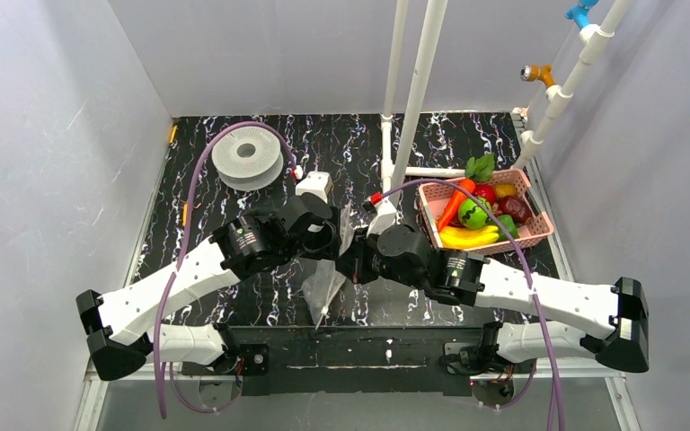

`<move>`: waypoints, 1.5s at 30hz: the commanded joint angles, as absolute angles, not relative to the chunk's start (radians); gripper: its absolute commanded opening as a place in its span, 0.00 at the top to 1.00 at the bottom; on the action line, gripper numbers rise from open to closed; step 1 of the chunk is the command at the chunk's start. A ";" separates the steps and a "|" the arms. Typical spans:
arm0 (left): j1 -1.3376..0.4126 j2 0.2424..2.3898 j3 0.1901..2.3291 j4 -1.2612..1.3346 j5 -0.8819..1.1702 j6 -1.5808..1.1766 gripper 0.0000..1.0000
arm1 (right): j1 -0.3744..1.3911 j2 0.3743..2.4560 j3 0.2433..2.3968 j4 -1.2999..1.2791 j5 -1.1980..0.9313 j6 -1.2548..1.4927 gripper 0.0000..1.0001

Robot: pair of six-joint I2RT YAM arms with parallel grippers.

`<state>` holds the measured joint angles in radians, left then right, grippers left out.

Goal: Place the food in the zip-top bag and seal the zipper
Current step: Open the zipper of the food storage bag.

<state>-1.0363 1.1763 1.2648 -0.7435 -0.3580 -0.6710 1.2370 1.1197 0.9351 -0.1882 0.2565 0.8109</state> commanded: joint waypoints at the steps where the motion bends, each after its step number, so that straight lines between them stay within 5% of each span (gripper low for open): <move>1: -1.037 1.153 1.269 -0.814 -0.371 -0.683 0.53 | 1.263 1.145 1.032 -0.224 0.383 0.829 0.99; 6: -1.037 1.131 1.278 -0.848 -0.373 -0.670 0.57 | 1.283 1.236 1.164 -0.418 0.527 0.912 0.99; 19: -1.037 1.107 1.347 -1.048 -0.574 -0.523 0.99 | 1.289 1.173 1.069 -0.229 0.435 0.867 0.99; 31: -1.037 1.016 1.372 -1.174 -0.694 -0.510 1.00 | 1.159 1.112 0.972 -0.214 0.275 0.883 0.99; 38: -1.037 1.043 1.411 -1.153 -0.673 -0.427 1.00 | 1.140 1.246 1.030 -0.197 0.114 0.839 0.99; 45: -1.028 1.244 1.444 -1.151 -0.696 -0.453 1.00 | 1.127 1.393 1.179 -0.319 0.040 0.762 0.85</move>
